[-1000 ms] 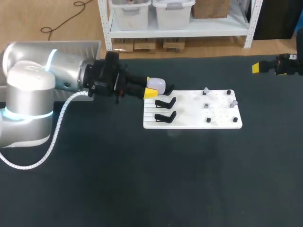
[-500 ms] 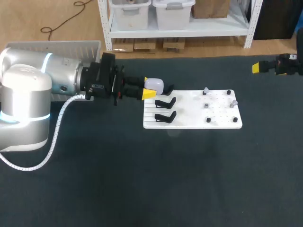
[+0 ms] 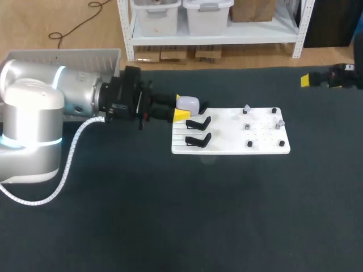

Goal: Pick up each earbud case from the left stands, insert the matching earbuds, close the lid, and place the case in the box.

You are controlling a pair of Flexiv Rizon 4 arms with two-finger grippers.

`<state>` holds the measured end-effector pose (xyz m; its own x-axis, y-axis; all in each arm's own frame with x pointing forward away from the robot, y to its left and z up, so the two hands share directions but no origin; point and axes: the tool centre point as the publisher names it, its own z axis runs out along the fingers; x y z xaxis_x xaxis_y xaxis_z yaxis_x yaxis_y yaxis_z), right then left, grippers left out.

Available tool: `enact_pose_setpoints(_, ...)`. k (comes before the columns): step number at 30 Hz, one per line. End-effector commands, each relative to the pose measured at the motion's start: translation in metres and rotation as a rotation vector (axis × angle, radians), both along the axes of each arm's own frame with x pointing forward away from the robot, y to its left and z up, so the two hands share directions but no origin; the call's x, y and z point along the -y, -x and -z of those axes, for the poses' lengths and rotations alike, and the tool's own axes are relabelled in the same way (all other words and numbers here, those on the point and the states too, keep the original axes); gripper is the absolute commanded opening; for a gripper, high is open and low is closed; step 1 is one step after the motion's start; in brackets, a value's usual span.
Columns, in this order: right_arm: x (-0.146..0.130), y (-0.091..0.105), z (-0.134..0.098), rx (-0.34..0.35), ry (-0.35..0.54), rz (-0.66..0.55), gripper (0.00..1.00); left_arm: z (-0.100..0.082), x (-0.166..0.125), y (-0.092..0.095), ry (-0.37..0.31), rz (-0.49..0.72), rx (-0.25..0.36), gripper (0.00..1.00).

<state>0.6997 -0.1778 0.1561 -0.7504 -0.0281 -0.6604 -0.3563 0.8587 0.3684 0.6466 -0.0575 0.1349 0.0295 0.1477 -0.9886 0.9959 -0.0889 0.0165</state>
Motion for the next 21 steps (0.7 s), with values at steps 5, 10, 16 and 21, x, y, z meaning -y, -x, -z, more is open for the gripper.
enact_pose_setpoints(5,-0.031,0.033,-0.016,-0.001,0.066,-0.062,1.00,0.000,0.005,0.002,0.032,-0.020,0.011,0.00)
enact_pose_setpoints(10,-0.062,0.050,-0.018,-0.023,0.105,-0.139,1.00,0.000,0.005,0.002,0.048,-0.021,0.007,0.00)
enact_pose_setpoints(16,-0.091,0.063,-0.021,-0.022,0.138,-0.187,1.00,0.002,0.006,0.002,0.063,-0.004,-0.002,0.00)
enact_pose_setpoints(21,-0.106,0.072,-0.020,-0.019,0.137,-0.205,1.00,0.006,0.008,0.002,0.061,0.023,-0.013,0.00)
